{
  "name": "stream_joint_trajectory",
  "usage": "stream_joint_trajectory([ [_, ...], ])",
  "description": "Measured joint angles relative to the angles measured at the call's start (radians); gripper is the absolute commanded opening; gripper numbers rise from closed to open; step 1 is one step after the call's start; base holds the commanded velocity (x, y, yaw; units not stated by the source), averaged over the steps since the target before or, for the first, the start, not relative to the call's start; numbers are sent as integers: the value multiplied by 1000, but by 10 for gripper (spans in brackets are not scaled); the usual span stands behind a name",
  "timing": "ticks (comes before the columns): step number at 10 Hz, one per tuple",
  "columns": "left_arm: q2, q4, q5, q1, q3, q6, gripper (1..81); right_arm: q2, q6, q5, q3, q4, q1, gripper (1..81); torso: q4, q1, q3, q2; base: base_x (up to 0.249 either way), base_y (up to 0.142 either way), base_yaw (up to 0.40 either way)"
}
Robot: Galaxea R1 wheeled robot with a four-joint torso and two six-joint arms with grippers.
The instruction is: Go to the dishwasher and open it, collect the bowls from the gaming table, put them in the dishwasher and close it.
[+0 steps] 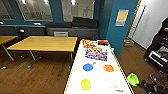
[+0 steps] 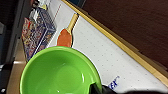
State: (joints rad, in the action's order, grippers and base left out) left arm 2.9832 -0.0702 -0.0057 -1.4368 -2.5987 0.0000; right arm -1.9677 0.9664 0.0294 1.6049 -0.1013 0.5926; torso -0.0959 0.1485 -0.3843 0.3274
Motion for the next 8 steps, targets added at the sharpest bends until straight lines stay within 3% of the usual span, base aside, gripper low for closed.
stream_joint_trajectory([
  [3,-21,0,-6,5,73,1,811,207,-19,139,-155,63,-22,10,0,0,0,0,0,0,0],
  [5,-71,0,-7,6,195,3,811,273,-74,235,-203,90,-7,10,0,0,0,0,0,0,0],
  [8,-222,0,-9,33,448,3,811,296,-179,254,-191,105,140,10,0,0,0,0,0,0,0],
])
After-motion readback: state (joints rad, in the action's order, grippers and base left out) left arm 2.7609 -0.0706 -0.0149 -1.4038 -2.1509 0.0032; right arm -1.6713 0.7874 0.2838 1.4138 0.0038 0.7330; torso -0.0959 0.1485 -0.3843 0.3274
